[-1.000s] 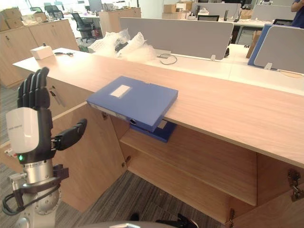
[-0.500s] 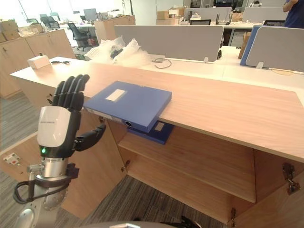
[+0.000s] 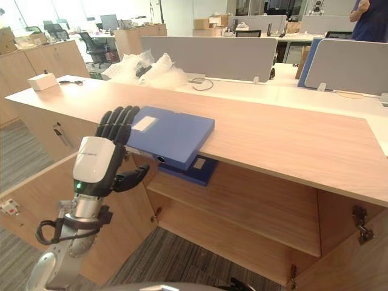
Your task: Walk over to the cabinet, pick up the folder, carry it to the office cabinet, place the folder inside the office cabinet, then close the office cabinet door
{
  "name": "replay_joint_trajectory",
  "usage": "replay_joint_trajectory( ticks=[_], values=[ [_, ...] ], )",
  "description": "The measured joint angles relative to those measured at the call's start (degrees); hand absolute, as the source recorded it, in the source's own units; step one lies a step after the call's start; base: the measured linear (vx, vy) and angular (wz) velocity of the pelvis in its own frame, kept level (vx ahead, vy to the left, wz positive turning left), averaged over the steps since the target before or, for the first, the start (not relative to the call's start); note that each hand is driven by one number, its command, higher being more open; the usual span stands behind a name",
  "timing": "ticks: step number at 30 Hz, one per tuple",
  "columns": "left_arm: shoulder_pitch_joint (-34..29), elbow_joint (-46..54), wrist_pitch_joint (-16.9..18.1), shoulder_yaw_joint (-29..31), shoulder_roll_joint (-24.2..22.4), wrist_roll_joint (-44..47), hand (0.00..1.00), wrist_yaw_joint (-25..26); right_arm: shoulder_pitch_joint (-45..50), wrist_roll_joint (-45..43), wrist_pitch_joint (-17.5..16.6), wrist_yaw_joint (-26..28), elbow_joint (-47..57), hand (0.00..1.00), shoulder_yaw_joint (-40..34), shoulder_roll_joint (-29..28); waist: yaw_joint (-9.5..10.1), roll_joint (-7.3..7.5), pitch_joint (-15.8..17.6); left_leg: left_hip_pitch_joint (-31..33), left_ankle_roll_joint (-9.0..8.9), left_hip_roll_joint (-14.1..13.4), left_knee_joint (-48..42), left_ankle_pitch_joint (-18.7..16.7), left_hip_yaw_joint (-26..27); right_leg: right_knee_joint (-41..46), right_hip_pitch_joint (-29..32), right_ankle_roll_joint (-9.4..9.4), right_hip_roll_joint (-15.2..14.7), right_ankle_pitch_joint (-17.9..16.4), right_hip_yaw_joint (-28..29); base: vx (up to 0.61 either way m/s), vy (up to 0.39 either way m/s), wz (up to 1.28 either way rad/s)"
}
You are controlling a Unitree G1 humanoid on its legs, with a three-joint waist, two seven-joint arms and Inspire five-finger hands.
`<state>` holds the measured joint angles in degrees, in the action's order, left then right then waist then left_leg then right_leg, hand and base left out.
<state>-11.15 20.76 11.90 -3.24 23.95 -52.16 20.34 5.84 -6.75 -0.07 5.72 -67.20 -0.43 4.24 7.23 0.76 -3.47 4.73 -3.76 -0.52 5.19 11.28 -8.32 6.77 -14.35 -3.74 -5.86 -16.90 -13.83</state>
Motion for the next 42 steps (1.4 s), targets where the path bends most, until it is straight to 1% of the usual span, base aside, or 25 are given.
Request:
replay_joint_trajectory(
  ticks=[3,5,7,10,12,15,20,24,29,30,34,37,40,42],
  values=[
    [1.9,-1.8,0.1,-1.8,1.5,-0.1,1.0,-0.7,-0.1,0.0,0.0,0.0,0.0,1.0,0.1,0.0,-0.28,0.05,-0.1,0.0,0.0,-0.1,0.0,0.0,0.2,0.0,0.1,0.03,0.0,0.0,0.3,0.0,0.0,-0.05],
    [4.0,-5.2,0.5,-3.3,2.9,-0.3,1.0,-0.8,-0.1,0.1,0.0,0.0,0.1,1.0,0.1,-0.1,-0.38,0.04,0.0,-0.5,0.02,-0.1,0.2,0.0,0.2,-0.1,-0.3,0.02,-0.1,0.0,0.3,0.0,-0.001,-0.04],
    [4.3,-7.5,0.5,-3.3,3.8,-0.3,1.0,-1.0,-0.4,0.1,-0.1,0.0,0.1,1.0,0.3,-0.2,-1.14,0.03,0.1,-1.0,0.05,-0.2,0.2,0.0,0.5,-0.4,-0.7,0.01,-0.1,0.0,0.6,0.0,-0.003,-0.07],
    [5.8,-10.9,0.3,-3.3,4.5,-0.3,1.0,-1.4,-0.5,0.1,-0.2,0.0,0.1,1.0,0.4,-0.2,-1.2,0.19,0.5,-1.4,0.02,-0.5,0.2,-0.2,1.2,-0.6,-0.8,0.0,0.0,0.0,1.3,0.0,0.0,-0.13],
    [7.1,-12.4,0.0,-4.6,6.5,-0.4,1.0,-1.8,-0.5,0.1,-0.2,0.0,0.1,1.0,0.4,-0.5,-1.21,0.67,0.6,-1.5,-0.06,-0.5,0.2,-0.5,1.5,-0.7,-0.9,-0.01,-0.1,0.0,1.5,0.01,0.0,-0.06],
    [9.2,-14.5,0.1,-6.8,8.0,-2.5,1.0,-2.0,-0.8,0.1,-0.2,0.0,0.1,1.0,0.4,-0.9,-1.34,1.24,1.1,-1.5,-0.15,-0.3,0.2,-0.6,1.6,-0.9,-0.9,-0.02,-0.3,0.0,1.6,0.01,0.003,-0.01],
    [10.6,-19.5,0.1,-8.5,8.6,-3.8,1.0,-2.3,-1.3,0.2,-0.2,0.0,0.1,1.0,0.4,-1.5,-1.88,1.85,1.5,-1.8,0.01,-0.1,0.2,-0.9,2.5,-1.2,-1.0,-0.07,-0.6,0.0,2.2,0.03,0.004,-0.07],
    [12.6,-22.6,0.1,-9.9,9.6,-4.8,1.0,-2.3,-1.4,0.2,-0.2,0.0,0.0,1.0,0.4,-1.4,-1.97,1.7,1.7,-2.2,0.09,-0.1,0.2,-1.1,3.0,-1.3,-1.2,-0.14,-0.8,0.1,2.7,0.03,0.001,-0.07],
    [16.7,-24.8,0.0,-10.3,11.3,-5.4,1.0,-2.3,-1.9,0.2,-0.2,0.0,0.0,1.0,0.4,-1.2,-2.71,1.21,2.6,-3.0,0.03,-0.2,0.3,-1.3,3.4,-1.5,-2.0,-0.24,-0.9,0.1,2.9,0.0,0.007,-0.01],
    [17.9,-24.9,-0.1,-11.3,12.1,-6.0,0.0,-2.3,-2.0,0.2,-0.2,0.0,0.0,1.0,0.4,-1.2,-2.78,1.16,2.7,-3.0,0.05,-0.1,0.3,-1.3,3.4,-1.6,-2.0,-0.32,-0.9,0.2,3.0,0.0,0.031,-0.04],
    [20.2,-25.3,0.0,-13.5,13.7,-7.1,0.0,-2.3,-2.1,0.2,-0.2,0.0,0.0,1.0,0.4,-1.2,-3.09,1.19,2.7,-3.0,0.13,0.0,0.3,-1.6,3.9,-1.8,-2.0,-0.53,-1.2,0.3,3.3,0.01,0.039,-0.05],
    [22.8,-25.6,0.0,-14.0,13.9,-7.1,0.0,-0.8,-2.1,0.2,-0.2,0.0,0.0,1.0,-0.1,-1.4,-3.1,1.34,2.8,-3.4,0.2,0.1,0.3,-1.7,4.4,-1.8,-2.2,-0.63,-1.4,0.4,3.6,0.02,0.034,-0.07],
    [25.0,-26.2,-0.3,-14.4,14.2,-7.1,0.0,-0.3,-2.2,0.2,-0.2,0.0,0.0,1.0,-0.8,-1.4,-3.82,1.24,2.7,-4.0,0.18,0.1,0.3,-1.9,4.7,-1.9,-2.6,-0.64,-1.6,0.4,3.8,0.01,0.018,-0.03],
    [26.0,-26.7,-1.4,-14.3,14.2,-7.1,0.0,1.6,-2.4,0.2,-0.2,0.0,0.0,1.0,-0.9,-1.5,-4.3,1.31,2.7,-4.0,0.13,0.0,0.3,-1.9,4.8,-1.9,-2.6,-0.63,-1.4,0.4,4.0,0.0,0.0,0.0]
  ],
)
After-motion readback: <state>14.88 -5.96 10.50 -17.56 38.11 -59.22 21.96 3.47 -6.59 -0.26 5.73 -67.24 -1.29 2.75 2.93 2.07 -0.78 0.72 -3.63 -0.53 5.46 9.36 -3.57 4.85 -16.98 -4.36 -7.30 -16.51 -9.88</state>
